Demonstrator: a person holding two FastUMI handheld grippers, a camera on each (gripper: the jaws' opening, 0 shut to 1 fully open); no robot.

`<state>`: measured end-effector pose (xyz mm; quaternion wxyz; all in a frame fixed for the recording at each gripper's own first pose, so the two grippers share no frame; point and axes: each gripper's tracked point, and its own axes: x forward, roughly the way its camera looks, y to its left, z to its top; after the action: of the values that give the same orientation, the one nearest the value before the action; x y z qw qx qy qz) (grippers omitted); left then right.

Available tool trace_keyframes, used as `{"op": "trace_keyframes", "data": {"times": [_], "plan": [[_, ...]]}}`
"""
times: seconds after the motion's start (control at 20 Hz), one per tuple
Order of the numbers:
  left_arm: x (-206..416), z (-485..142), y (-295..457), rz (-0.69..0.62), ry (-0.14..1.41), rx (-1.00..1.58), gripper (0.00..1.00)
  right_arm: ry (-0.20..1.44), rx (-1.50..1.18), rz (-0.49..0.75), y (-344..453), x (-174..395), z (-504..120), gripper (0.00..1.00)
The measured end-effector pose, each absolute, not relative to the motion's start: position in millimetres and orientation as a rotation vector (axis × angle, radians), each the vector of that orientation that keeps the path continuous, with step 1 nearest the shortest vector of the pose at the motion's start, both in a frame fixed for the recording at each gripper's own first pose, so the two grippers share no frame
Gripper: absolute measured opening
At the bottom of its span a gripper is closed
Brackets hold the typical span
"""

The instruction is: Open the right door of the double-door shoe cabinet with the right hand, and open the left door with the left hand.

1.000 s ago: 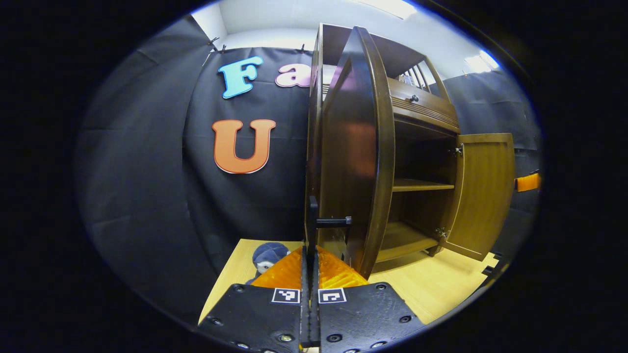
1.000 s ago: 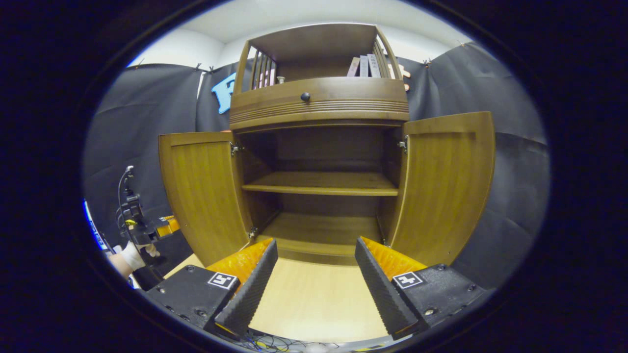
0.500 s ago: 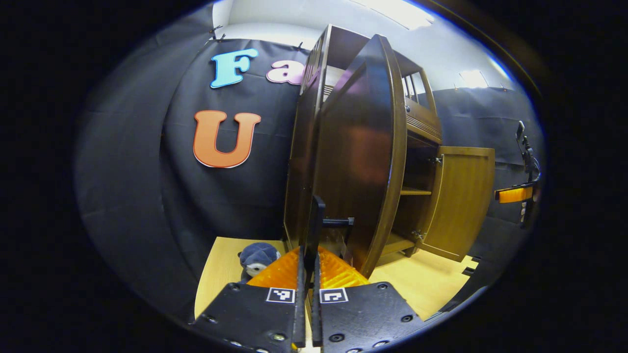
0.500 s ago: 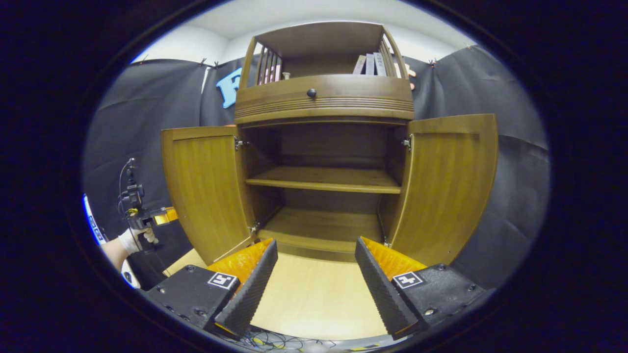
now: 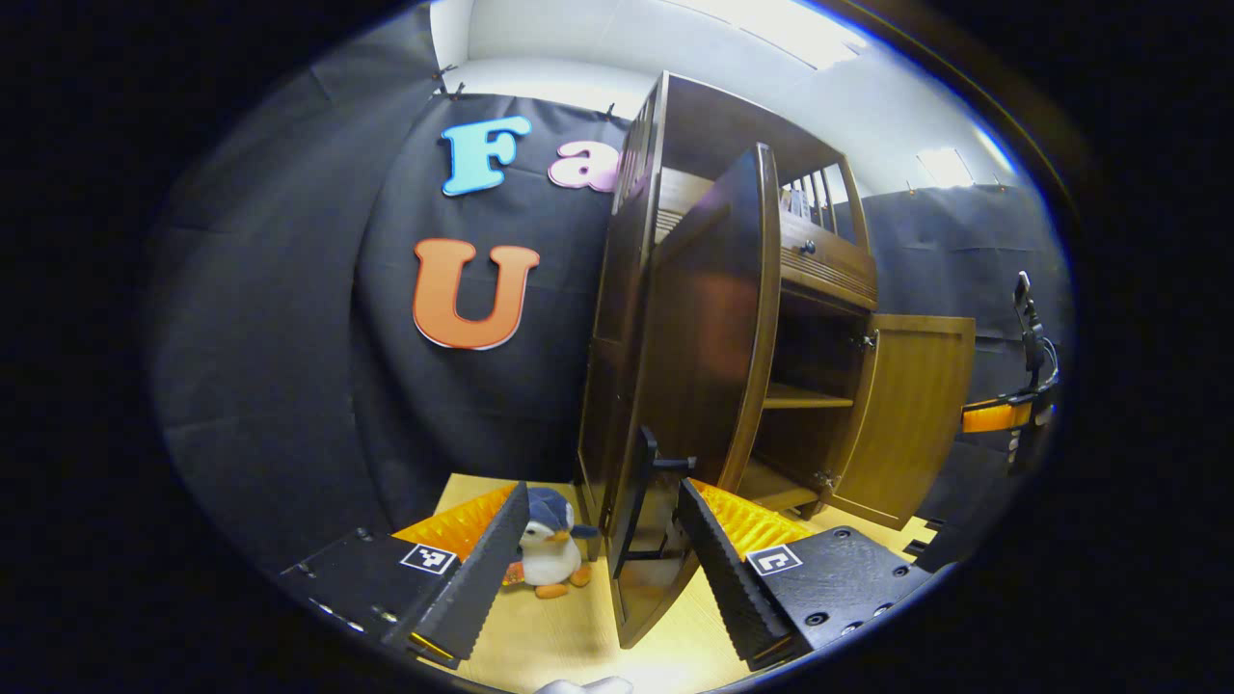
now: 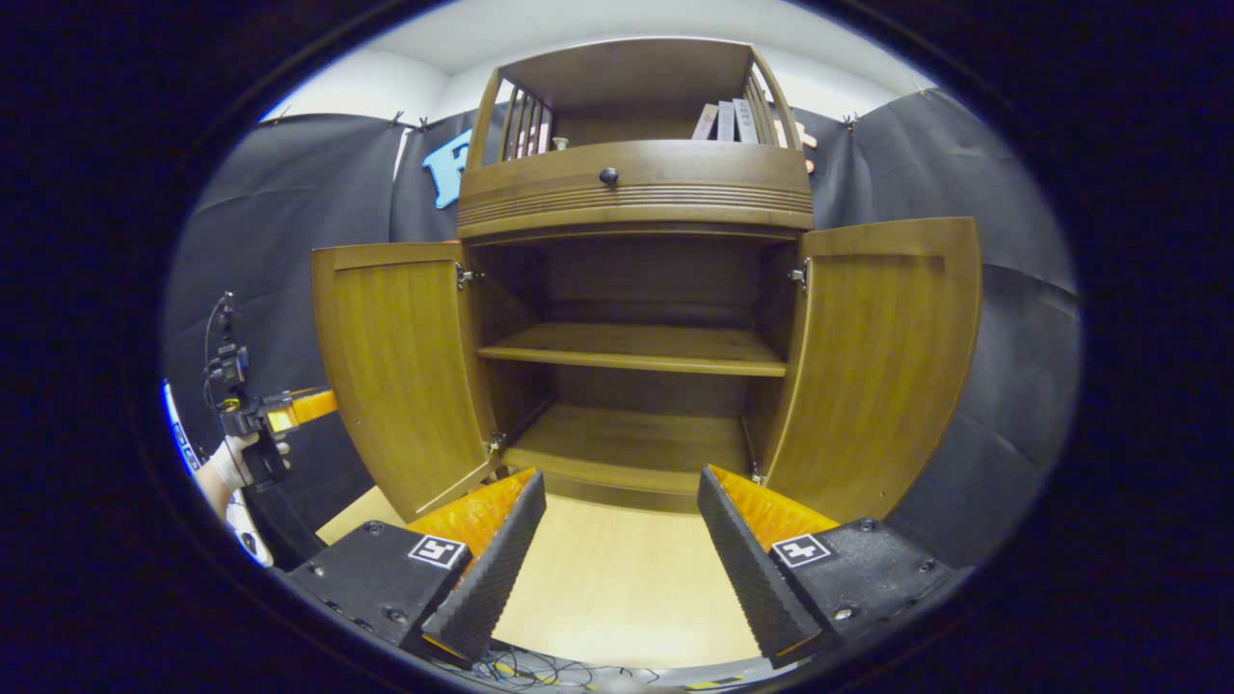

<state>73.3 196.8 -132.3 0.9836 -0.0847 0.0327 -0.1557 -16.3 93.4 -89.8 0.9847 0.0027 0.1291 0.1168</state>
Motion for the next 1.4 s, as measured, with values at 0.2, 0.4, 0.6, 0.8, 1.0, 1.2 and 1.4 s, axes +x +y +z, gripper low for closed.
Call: {"op": "trace_keyframes", "data": {"times": [0.2,0.4,0.6,0.8,1.0,1.2,1.4], "plan": [[57,-110,208,-0.189,0.073,-0.136,1.00,0.238,0.013,0.209,87,-11,-85,1.00],[32,-63,200,-0.066,0.019,-0.061,1.00,0.197,0.020,0.157,70,-7,-77,1.00],[14,-22,154,-0.029,-0.013,-0.020,1.00,0.184,0.017,0.110,54,-2,-73,0.99],[6,-6,98,-0.035,-0.035,-0.017,1.00,0.163,0.014,0.087,43,-1,-67,1.00],[0,-14,43,-0.055,-0.022,0.020,1.00,0.152,0.010,0.077,36,-2,-65,0.99],[-9,-23,0,-0.116,0.011,0.012,0.96,0.140,0.017,0.073,32,-3,-61,0.99],[-5,-16,-17,-0.134,-0.007,-0.002,0.96,0.141,0.023,0.067,26,-2,-61,1.00]]}}
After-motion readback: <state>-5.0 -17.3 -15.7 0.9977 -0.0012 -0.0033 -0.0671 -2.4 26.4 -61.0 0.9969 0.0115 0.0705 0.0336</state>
